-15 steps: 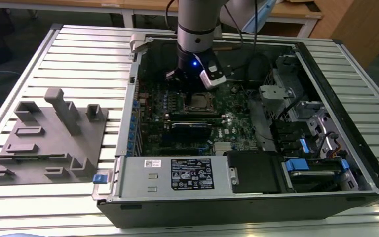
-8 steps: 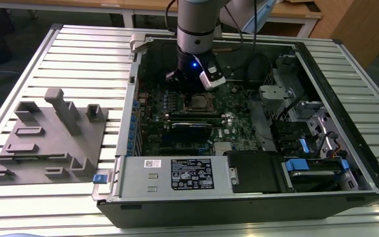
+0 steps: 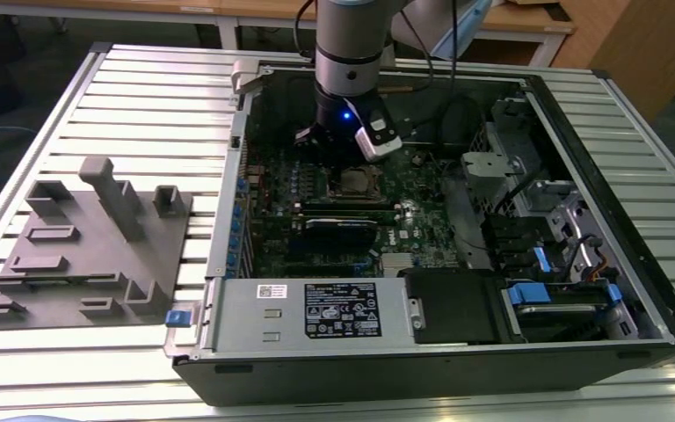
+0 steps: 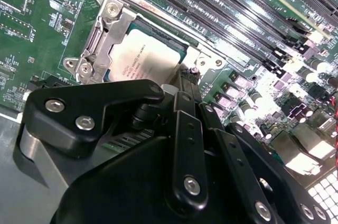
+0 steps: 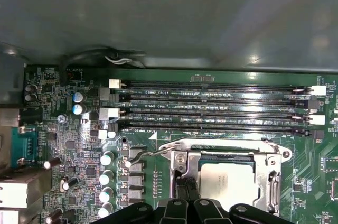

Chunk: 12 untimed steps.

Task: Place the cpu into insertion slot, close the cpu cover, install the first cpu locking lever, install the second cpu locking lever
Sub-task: 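Close the cpu cover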

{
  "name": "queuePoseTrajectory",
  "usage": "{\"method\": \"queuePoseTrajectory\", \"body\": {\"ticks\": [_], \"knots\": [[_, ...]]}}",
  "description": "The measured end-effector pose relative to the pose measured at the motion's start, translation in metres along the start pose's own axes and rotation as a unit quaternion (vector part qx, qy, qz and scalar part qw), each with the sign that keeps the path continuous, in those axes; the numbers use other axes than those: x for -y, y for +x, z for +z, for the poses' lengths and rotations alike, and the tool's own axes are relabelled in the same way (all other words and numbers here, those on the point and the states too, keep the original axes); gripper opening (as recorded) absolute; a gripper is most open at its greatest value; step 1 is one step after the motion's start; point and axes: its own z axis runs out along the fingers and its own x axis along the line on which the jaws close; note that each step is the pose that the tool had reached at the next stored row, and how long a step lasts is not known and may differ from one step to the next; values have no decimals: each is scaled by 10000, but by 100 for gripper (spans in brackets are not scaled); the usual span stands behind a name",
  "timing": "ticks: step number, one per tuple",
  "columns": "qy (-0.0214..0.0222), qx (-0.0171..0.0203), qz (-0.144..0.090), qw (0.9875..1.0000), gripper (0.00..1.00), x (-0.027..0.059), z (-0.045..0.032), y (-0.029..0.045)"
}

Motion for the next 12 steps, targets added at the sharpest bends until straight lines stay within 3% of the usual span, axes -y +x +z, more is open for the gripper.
{"method": "queuePoseTrajectory", "body": {"ticks": [7,12], "knots": [[-4,3,0,10000,11,-1,-2,-1],[-5,3,0,10000,11,-1,-52,-1]]}}
